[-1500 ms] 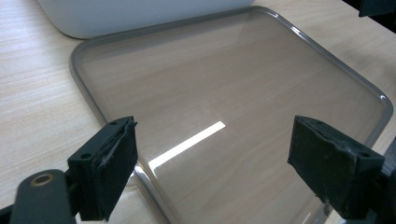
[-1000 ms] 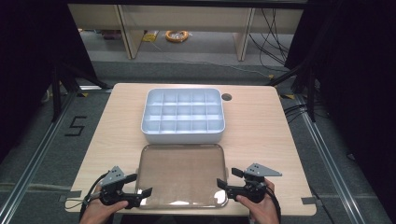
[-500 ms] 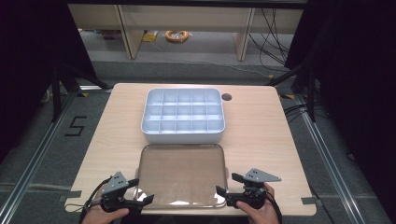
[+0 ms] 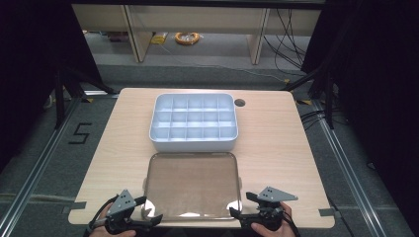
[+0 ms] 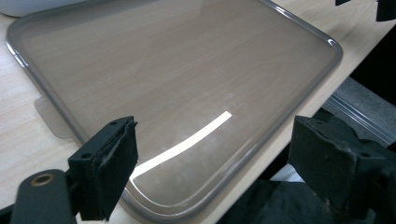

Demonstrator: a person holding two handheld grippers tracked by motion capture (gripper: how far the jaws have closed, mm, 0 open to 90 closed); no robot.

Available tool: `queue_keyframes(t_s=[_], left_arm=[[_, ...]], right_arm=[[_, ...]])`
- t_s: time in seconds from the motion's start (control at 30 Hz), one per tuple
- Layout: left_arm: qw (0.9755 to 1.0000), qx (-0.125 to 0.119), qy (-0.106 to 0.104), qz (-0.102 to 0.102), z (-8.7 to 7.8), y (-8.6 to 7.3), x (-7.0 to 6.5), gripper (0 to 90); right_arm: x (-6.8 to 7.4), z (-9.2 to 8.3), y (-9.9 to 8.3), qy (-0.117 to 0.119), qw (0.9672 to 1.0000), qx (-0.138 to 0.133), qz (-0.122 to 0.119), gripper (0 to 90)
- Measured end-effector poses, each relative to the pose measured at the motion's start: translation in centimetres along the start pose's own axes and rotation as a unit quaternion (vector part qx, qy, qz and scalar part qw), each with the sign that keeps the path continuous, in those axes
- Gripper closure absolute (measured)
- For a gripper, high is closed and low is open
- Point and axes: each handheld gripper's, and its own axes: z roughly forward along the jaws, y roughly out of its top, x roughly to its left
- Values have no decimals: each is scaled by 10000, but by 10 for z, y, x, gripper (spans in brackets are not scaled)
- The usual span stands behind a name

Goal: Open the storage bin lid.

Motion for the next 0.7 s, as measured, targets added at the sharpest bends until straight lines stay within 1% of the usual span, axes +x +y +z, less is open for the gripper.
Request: queue_keyframes(t_s=[0.03,0.07,0.1,0.13,0.17,0.2,0.23,0.27,0.3,0.33,0.37,0.4,0.43,0.47,0.5,0.53,0.57,0.6,0.63,0.67,0.7], left_arm=[[10000,21,9,62,0,-1,0,152],[10000,54,31,66,0,-1,-1,152],[9999,36,50,122,0,-2,-2,152],[9998,72,124,159,-1,-2,-3,152],[9998,47,120,128,-1,-2,-4,152],[9998,10,117,161,-2,-2,-5,152],[9999,8,85,124,-3,-2,-5,152],[9998,58,88,154,-4,-2,-4,152],[10000,6,77,-7,-4,-3,-6,152],[9999,12,109,-4,-4,-3,-6,152],[9998,38,174,77,-5,-3,-5,152],[9998,89,150,139,-5,-3,-4,152],[10000,-16,82,30,-4,-3,-5,152],[10000,-27,74,15,-4,-3,-5,152],[10000,-2,52,9,-4,-3,-4,152],[9999,17,103,6,-5,-3,-5,152],[10000,16,76,10,-5,-3,-4,152],[10000,23,66,-37,-5,-3,-3,152],[10000,-12,69,-22,-5,-3,-3,152],[10000,3,79,-24,-5,-3,-2,152],[10000,-29,75,-50,-5,-3,-2,152]], right_arm=[[0,-1,-1,51,10000,-1,-83,164],[3,-3,-3,60,10000,57,-18,163],[2,-3,-4,30,9999,84,-108,164],[4,-4,-6,17,9999,119,-91,163],[5,-4,-7,-3,9998,155,-137,163],[3,-3,-8,-49,9993,137,-343,163],[8,-5,-10,-9,9997,219,-99,164],[5,-5,-10,-6,9994,149,-298,164],[7,-6,-11,4,9997,172,-187,164],[5,-7,-11,17,9995,135,-298,164],[7,-8,-11,-106,9996,176,-209,164],[8,-9,-12,-106,9997,169,-143,164],[8,-9,-13,-62,9998,124,-111,164],[5,-9,-12,-62,9995,85,-284,164],[5,-11,-12,-146,9994,115,-308,164],[4,-11,-12,-153,9992,97,-343,164],[4,-10,-13,-88,9994,118,-302,164],[4,-9,-13,2,9994,130,-307,164],[4,-9,-13,1,9995,129,-304,165],[4,-10,-13,-85,9994,124,-324,165],[4,-10,-13,-104,9993,125,-324,165]])
